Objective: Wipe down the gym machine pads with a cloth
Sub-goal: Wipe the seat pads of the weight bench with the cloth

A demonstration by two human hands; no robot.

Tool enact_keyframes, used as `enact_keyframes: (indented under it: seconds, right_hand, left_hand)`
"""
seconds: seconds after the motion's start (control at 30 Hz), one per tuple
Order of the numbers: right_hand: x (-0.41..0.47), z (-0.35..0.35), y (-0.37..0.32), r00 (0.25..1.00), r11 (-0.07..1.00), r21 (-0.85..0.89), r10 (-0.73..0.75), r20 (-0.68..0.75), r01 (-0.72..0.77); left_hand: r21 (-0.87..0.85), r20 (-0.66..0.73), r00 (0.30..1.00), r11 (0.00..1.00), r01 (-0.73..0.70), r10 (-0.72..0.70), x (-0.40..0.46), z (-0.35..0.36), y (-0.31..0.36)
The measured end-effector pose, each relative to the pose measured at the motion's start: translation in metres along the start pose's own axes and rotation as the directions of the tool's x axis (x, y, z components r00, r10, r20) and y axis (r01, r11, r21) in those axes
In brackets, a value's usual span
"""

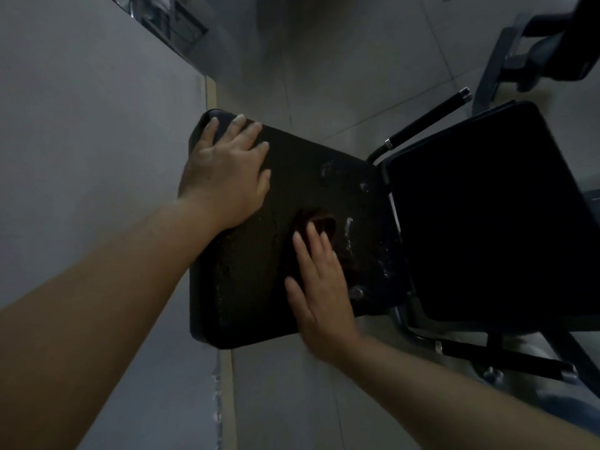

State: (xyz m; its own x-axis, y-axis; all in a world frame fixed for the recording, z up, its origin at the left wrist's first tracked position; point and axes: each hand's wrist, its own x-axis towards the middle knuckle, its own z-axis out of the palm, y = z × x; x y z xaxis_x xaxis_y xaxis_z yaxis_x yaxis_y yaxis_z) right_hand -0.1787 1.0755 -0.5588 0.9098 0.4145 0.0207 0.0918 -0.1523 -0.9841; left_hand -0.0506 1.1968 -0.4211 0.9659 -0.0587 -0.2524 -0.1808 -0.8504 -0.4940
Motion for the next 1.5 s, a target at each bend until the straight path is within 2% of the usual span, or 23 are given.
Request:
enact_keyframes:
  seconds: [0.1,0.2,0.3,0.37,0.47,0.53,0.6,0.7,0.8,0.97,1.1,1.23,1.3,1.37,1.5]
  right_hand:
    - [0.068,-0.018,0.022,0.998,0.999,-0.022,0.051,0.047,-0.05]
    - [0.147,-0.041,0.048,0.983,0.984,0.015,0.175,0.053,-0.176]
    - [0.182,-0.051,0.061,0.971,0.972,0.049,0.227,0.082,-0.231]
    - [0.163,-0.05,0.06,0.978,0.981,0.038,0.185,0.094,-0.189]
    - [0.072,-0.034,0.054,0.994,0.999,0.017,0.045,0.102,-0.047]
    - [-0.002,-0.025,0.054,0.991,0.997,-0.01,-0.07,0.115,0.072]
    - [-0.034,-0.02,0.064,0.989,0.994,-0.001,-0.109,0.099,0.11]
    - [0.001,-0.02,0.071,0.996,0.998,0.021,-0.06,0.067,0.059]
    - [0.077,-0.026,0.074,1.0,1.0,0.003,-0.023,0.006,0.023]
    - [0.169,-0.043,0.085,0.999,0.999,-0.001,0.044,-0.015,-0.044]
    - [0.125,-0.038,0.078,0.995,0.995,-0.003,0.099,0.012,-0.099]
    - [-0.003,-0.027,0.063,0.992,0.999,0.001,-0.032,0.119,0.032]
    - [-0.035,-0.022,0.057,0.986,0.998,0.039,-0.059,0.153,0.053]
    - [-0.009,-0.022,0.049,0.99,0.999,0.052,-0.018,0.139,0.011]
    - [0.116,-0.032,0.054,0.996,0.996,-0.027,0.081,0.033,-0.08]
  left_hand:
    - [-0.099,-0.059,0.998,0.994,-0.036,0.03,-0.009,0.0,0.004]
    - [-0.16,-0.064,0.998,0.987,-0.022,0.012,-0.025,0.004,0.012]
    - [-0.178,-0.061,0.998,0.984,-0.006,-0.005,-0.024,0.003,0.012]
    - [-0.154,-0.042,0.999,0.988,-0.015,0.009,-0.021,0.004,0.013]
    - [-0.142,-0.027,1.0,0.99,-0.012,0.008,-0.02,0.005,0.014]
    - [-0.189,-0.074,0.997,0.982,-0.021,0.007,-0.023,0.004,0.015]
    - [-0.292,-0.155,0.988,0.956,-0.031,-0.015,-0.025,0.002,0.015]
    - [-0.381,-0.228,0.973,0.923,-0.053,-0.039,-0.026,0.002,0.015]
    - [-0.414,-0.264,0.963,0.909,-0.056,-0.061,-0.024,0.002,0.013]
    - [-0.42,-0.263,0.962,0.906,-0.048,-0.071,-0.023,0.004,0.014]
    - [-0.387,-0.226,0.973,0.921,-0.037,-0.056,-0.024,0.001,0.015]
    - [-0.372,-0.19,0.982,0.927,-0.05,-0.023,-0.024,-0.001,0.016]
    - [-0.37,-0.187,0.982,0.928,-0.053,-0.018,-0.024,-0.002,0.017]
    - [-0.38,-0.187,0.982,0.924,-0.051,-0.022,-0.024,-0.002,0.016]
    - [-0.415,-0.209,0.978,0.908,-0.064,-0.027,-0.023,-0.001,0.015]
